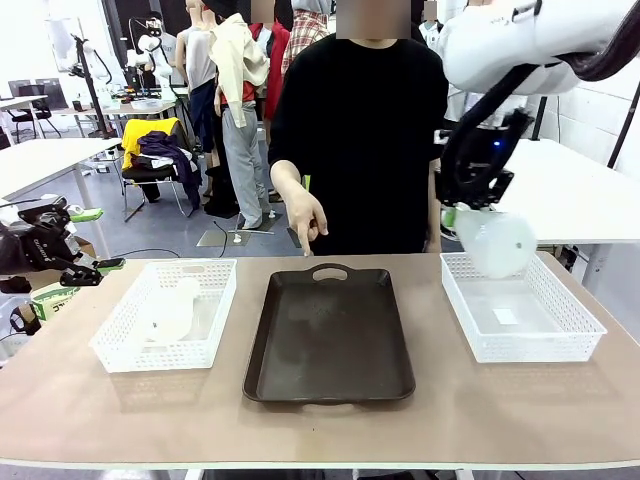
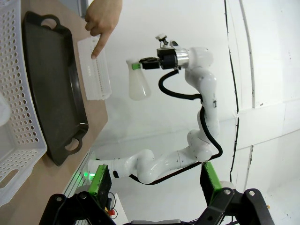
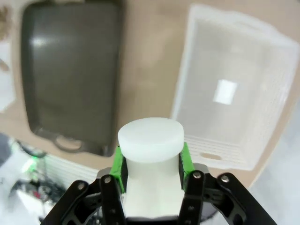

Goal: Prepare the laboratory tools.
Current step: While moving the picked Big flask to the Handle tray indicated by the person, stop as directed by the person, then place the picked Big flask upright in the Handle tray as instructed by the person.

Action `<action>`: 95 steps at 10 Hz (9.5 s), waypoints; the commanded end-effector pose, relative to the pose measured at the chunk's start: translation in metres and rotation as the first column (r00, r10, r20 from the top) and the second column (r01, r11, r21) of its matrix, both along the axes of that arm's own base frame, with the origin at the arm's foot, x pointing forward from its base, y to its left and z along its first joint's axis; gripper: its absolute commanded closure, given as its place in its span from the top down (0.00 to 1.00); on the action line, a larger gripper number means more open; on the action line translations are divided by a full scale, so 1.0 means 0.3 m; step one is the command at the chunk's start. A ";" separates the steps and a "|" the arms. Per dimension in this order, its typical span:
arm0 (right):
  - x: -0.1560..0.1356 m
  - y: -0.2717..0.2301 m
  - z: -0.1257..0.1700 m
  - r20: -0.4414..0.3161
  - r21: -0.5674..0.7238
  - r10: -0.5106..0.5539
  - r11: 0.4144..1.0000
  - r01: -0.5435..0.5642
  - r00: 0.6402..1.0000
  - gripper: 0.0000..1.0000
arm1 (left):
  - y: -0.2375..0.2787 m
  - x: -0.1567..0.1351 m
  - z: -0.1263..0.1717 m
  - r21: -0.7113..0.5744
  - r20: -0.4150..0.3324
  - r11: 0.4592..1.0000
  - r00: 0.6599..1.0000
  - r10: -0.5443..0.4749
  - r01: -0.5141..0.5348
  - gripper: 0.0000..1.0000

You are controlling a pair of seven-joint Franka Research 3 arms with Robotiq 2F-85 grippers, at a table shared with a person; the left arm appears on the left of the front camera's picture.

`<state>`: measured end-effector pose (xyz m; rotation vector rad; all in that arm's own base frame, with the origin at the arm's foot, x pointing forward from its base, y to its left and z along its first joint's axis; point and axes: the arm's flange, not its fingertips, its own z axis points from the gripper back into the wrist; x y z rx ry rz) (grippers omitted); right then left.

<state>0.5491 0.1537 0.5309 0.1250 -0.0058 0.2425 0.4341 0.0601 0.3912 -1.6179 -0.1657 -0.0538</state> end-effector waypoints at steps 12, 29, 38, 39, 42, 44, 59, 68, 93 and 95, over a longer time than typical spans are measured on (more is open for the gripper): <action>-0.135 0.668 -0.372 -0.056 0.175 0.271 0.950 -0.258 0.961 0.00 | 0.005 -0.002 0.006 0.000 0.008 1.000 1.000 0.003 -0.003 1.00; -0.127 0.663 -0.383 -0.053 0.154 0.279 0.951 -0.269 0.959 0.00 | 0.005 -0.002 0.006 0.000 0.008 1.000 1.000 0.003 -0.003 1.00; -0.127 0.663 -0.383 -0.053 0.154 0.279 0.951 -0.269 0.959 0.00 | 0.005 -0.002 0.006 0.000 0.008 1.000 1.000 0.003 -0.003 1.00; -0.127 0.663 -0.383 -0.053 0.154 0.279 0.951 -0.269 0.959 0.00 | 0.005 -0.002 0.006 0.000 0.008 1.000 1.000 0.003 -0.003 1.00; -0.127 0.663 -0.383 -0.053 0.154 0.279 0.951 -0.269 0.959 0.00 | 0.005 -0.002 0.006 0.000 0.008 1.000 1.000 0.003 -0.003 1.00; -0.127 0.663 -0.383 -0.053 0.154 0.279 0.951 -0.269 0.959 0.00 | 0.005 -0.002 0.006 0.000 0.008 1.000 1.000 0.003 -0.003 1.00; -0.125 0.662 -0.381 -0.054 0.158 0.323 0.937 -0.312 0.945 0.00 | 0.005 -0.002 0.006 0.000 0.008 1.000 1.000 0.003 -0.003 1.00; 0.013 0.572 -0.434 0.490 0.567 0.345 0.570 -0.594 0.800 0.00 | 0.005 -0.002 0.006 0.000 0.008 1.000 1.000 0.003 -0.003 1.00; 0.097 0.446 -0.648 0.921 0.380 -0.078 -0.038 -0.924 0.382 0.00 | 0.005 -0.002 0.006 0.000 0.008 1.000 1.000 0.003 -0.003 1.00; 0.128 0.476 -0.690 0.940 0.332 -0.075 -0.038 -0.943 0.334 0.00 | 0.005 -0.002 0.006 0.000 0.008 1.000 1.000 0.003 -0.003 1.00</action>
